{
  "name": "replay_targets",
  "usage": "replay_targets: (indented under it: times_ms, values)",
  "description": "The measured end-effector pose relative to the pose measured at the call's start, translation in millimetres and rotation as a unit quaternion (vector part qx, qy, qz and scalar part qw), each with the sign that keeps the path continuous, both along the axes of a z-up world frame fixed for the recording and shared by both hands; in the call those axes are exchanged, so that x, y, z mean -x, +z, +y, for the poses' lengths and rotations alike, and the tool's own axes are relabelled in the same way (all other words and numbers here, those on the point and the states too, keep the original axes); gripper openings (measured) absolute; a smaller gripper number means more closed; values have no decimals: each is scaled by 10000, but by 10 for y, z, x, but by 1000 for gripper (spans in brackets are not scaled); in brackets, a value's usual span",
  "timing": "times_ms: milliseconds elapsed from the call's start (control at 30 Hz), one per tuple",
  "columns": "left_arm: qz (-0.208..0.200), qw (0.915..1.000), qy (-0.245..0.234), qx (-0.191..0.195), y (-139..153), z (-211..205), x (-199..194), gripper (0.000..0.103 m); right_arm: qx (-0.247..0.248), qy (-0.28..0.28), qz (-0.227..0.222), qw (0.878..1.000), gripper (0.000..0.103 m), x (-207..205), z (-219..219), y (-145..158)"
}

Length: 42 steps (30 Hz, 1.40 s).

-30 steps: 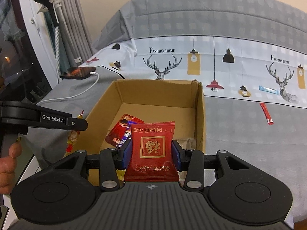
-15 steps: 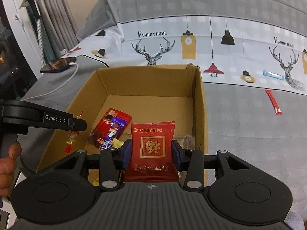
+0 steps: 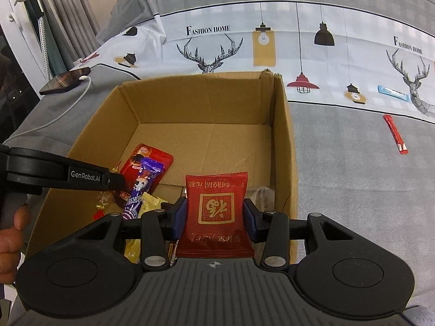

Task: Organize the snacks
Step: 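Lower orange candy with left into the box while right lowers red pouch, release both, then withdraw both open tools upward from the box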

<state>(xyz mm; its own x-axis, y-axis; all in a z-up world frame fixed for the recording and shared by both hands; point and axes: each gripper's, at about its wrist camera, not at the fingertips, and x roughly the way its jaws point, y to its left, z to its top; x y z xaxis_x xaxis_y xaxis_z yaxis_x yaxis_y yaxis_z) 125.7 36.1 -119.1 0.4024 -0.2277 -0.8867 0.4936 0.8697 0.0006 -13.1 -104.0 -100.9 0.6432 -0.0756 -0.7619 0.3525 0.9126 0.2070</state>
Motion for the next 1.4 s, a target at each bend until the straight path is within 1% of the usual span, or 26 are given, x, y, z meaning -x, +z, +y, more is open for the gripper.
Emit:
replay_targets:
  times_ms: [200, 233, 267, 300, 333, 367, 400, 467, 567, 767, 900, 1167, 1400]
  values:
    - [17, 9999, 0, -152, -101, -16, -46, 20, -24, 5, 58, 10000, 47, -36, -24, -61]
    - [26, 9998, -15, -174, -107, -18, -49, 34, -32, 5, 71, 10000, 47, -45, -28, -71]
    - [55, 9998, -13, -208, -111, -19, -52, 69, -49, 9, 85, 10000, 51, -52, -34, -78]
    - [58, 9997, 39, -236, -102, -9, -53, 87, -62, 2, 102, 9999, 57, -59, -37, -83]
    - [-1, 9996, 129, -248, -80, 8, -44, 102, -53, -47, 104, 9999, 60, -62, -41, -76]
    - [-134, 9994, 235, -210, -41, 42, -20, 103, -39, -117, 100, 9999, 70, -55, -45, -56]
    - [-227, 9992, 274, -178, -1, 70, 3, 103, -40, -171, 65, 9998, 78, -41, -48, -24]
    - [-216, 9994, 201, -174, 54, 103, 39, 103, -9, -201, -19, 9998, 83, 8, -48, 37]
    - [-146, 9996, 218, -135, 144, 203, 146, 103, 62, -246, -32, 9997, 88, 109, -17, 145]
    - [-212, 9997, 150, -10, 380, 445, 506, 103, -3, -291, -101, 9995, 95, 420, 172, 380]
    - [-362, 9992, 116, 82, 556, 571, 769, 103, 58, -268, -186, 9994, 98, 616, 345, 525]
    - [-714, 9968, 179, 303, 874, 843, 1195, 103, 237, -193, -521, 9982, 101, 1028, 645, 820]
    - [-992, 9936, 234, 483, 1080, 1026, 1475, 103, 436, -170, -832, 9954, 101, 1332, 824, 1022]
